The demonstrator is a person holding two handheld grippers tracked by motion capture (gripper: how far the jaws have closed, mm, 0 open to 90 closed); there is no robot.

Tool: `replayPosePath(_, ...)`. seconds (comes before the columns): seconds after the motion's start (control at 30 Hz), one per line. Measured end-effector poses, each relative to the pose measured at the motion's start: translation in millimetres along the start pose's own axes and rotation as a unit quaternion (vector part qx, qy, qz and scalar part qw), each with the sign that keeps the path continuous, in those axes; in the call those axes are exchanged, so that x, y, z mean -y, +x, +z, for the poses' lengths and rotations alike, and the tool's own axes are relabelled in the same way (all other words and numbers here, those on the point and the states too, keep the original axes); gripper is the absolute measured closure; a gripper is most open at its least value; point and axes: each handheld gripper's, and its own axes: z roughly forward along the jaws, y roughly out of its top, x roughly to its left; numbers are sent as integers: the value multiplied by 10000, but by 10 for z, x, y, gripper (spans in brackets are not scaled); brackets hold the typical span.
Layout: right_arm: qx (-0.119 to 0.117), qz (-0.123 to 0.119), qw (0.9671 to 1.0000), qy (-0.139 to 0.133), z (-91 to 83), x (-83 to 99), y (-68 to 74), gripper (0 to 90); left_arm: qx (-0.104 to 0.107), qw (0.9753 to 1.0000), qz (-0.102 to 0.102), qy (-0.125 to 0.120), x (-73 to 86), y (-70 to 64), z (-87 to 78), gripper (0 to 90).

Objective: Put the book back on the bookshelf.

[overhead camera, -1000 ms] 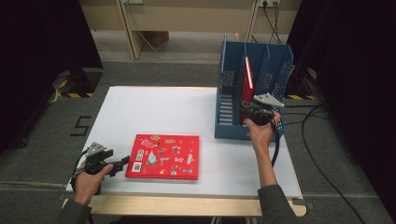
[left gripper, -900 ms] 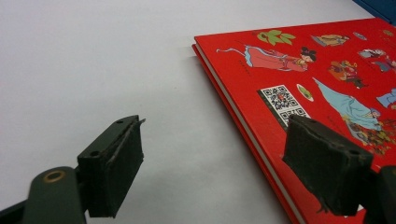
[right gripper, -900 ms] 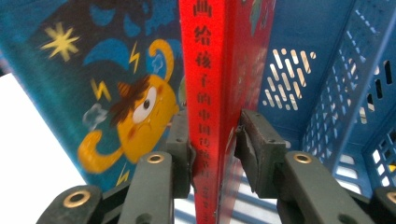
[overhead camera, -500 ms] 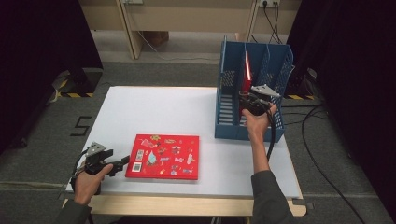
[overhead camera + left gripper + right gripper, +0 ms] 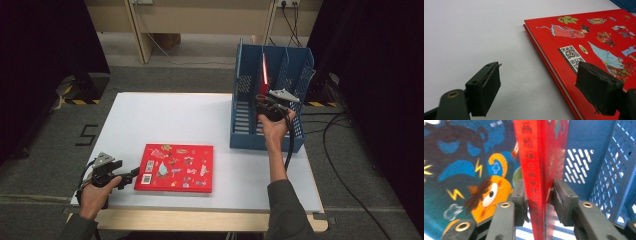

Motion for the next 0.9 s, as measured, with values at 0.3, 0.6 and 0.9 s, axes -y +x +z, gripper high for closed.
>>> replayPosePath(0.3,-169,-33,9998,-104,-300,33,87,518,15,10000,8,-1,3,-16,1,189)
replayPosePath(0.6,-363,-15,9992,-194,-704,224,135,414,54,10000,-2,-18,6,-33,3,188)
replayPosePath(0.9,-770,41,9970,-55,-897,461,311,375,178,9998,78,13,10,-72,7,223)
